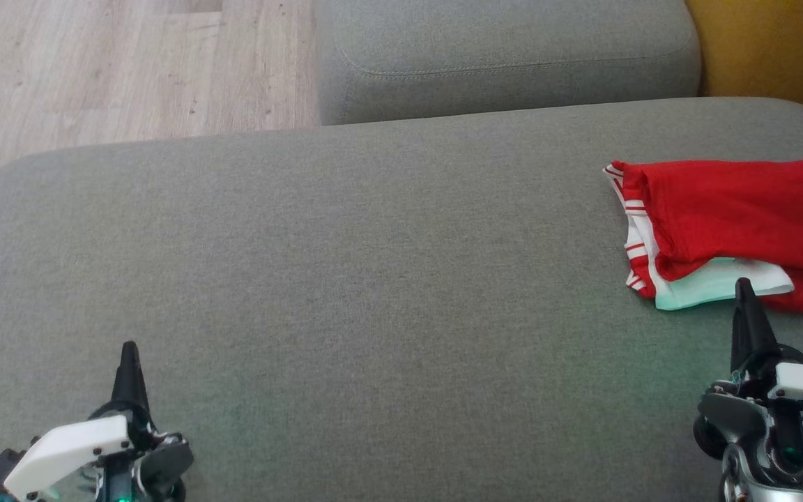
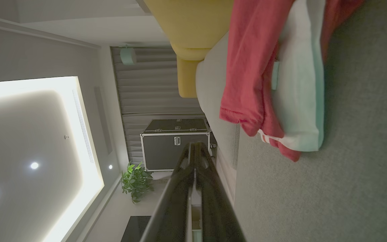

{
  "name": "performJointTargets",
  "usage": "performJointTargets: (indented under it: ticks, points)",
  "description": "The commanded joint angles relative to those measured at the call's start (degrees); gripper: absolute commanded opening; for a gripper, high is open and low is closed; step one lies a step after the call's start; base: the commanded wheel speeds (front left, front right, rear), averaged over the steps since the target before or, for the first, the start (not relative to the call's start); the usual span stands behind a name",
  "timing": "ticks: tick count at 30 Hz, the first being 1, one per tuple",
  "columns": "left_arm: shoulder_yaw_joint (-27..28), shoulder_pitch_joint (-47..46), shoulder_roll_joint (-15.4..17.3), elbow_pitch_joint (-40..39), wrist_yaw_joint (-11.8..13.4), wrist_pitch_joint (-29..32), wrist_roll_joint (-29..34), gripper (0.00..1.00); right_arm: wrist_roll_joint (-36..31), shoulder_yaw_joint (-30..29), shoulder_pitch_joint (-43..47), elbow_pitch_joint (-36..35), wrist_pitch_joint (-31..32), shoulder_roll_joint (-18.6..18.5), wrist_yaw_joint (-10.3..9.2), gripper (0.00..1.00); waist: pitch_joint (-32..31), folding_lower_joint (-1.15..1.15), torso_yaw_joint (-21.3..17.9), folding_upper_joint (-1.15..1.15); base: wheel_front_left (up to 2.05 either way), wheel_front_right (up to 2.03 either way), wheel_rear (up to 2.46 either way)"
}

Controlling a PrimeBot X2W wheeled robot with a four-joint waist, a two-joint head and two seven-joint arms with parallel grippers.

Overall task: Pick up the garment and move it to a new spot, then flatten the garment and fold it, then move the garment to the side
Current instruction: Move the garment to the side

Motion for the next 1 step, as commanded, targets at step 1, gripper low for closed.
performJointTargets:
  ticks: [1]
  points:
    - [2.2, -2.9, 0.5, -2.1, -0.4, 0.2, -0.3, 0.00, 0.4, 1.2, -1.1, -2.2, 0.3, -0.3, -0.04, 0.00, 0.0, 0.00, 0.0, 0.00, 0.00, 0.00, 0.00]
